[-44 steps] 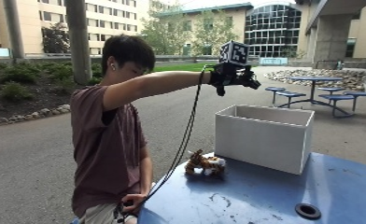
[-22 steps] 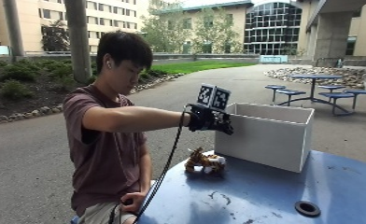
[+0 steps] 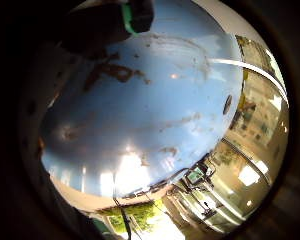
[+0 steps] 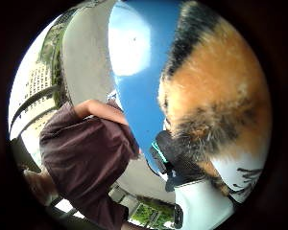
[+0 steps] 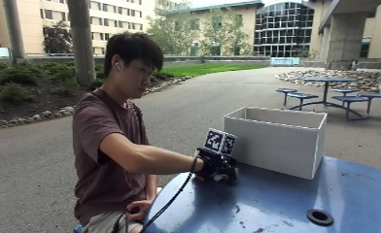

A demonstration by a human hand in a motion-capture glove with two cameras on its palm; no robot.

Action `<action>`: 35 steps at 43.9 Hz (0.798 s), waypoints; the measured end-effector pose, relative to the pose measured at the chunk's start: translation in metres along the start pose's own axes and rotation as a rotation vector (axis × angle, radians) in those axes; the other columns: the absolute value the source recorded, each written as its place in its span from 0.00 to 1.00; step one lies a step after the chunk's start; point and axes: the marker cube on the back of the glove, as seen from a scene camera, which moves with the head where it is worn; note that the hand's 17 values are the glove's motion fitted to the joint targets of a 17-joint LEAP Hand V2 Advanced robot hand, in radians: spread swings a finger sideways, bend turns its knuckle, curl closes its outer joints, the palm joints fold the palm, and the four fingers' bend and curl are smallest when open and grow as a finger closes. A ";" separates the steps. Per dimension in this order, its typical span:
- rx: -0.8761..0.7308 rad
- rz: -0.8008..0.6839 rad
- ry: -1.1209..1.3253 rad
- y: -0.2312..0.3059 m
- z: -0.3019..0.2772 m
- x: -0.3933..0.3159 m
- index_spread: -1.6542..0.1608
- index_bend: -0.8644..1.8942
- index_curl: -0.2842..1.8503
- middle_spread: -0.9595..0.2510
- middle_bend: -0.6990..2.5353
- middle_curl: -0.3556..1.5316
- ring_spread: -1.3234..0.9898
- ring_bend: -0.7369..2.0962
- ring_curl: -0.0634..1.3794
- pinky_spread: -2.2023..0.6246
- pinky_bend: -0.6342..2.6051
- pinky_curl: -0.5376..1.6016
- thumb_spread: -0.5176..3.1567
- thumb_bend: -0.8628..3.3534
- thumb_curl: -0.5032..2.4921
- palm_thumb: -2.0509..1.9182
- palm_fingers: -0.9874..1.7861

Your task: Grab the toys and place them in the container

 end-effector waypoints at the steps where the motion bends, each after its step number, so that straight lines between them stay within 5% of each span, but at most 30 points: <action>1: 0.021 0.003 -0.008 -0.001 0.001 0.001 0.80 0.60 0.34 0.76 0.29 0.33 0.57 0.29 0.21 0.75 0.47 0.40 0.53 0.27 0.33 0.66 0.50; 16: 0.356 0.114 -0.124 -0.027 0.000 -0.001 0.87 0.61 0.38 0.70 0.38 0.41 0.47 0.44 0.31 0.64 0.44 0.41 0.48 0.28 0.37 0.72 0.72; 22: 0.367 0.169 -0.111 -0.035 -0.019 0.001 0.88 0.61 0.41 0.69 0.46 0.46 0.44 0.49 0.36 0.63 0.44 0.42 0.46 0.30 0.41 0.75 0.82; 27: 0.330 0.213 -0.159 -0.039 -0.048 -0.003 0.88 0.61 0.42 0.70 0.51 0.49 0.43 0.54 0.40 0.62 0.44 0.42 0.42 0.30 0.44 0.77 0.82; 35: 0.330 0.399 -0.206 -0.011 -0.130 0.010 0.84 0.58 0.46 0.66 0.49 0.51 0.41 0.55 0.46 0.64 0.48 0.46 0.34 0.25 0.45 0.70 0.64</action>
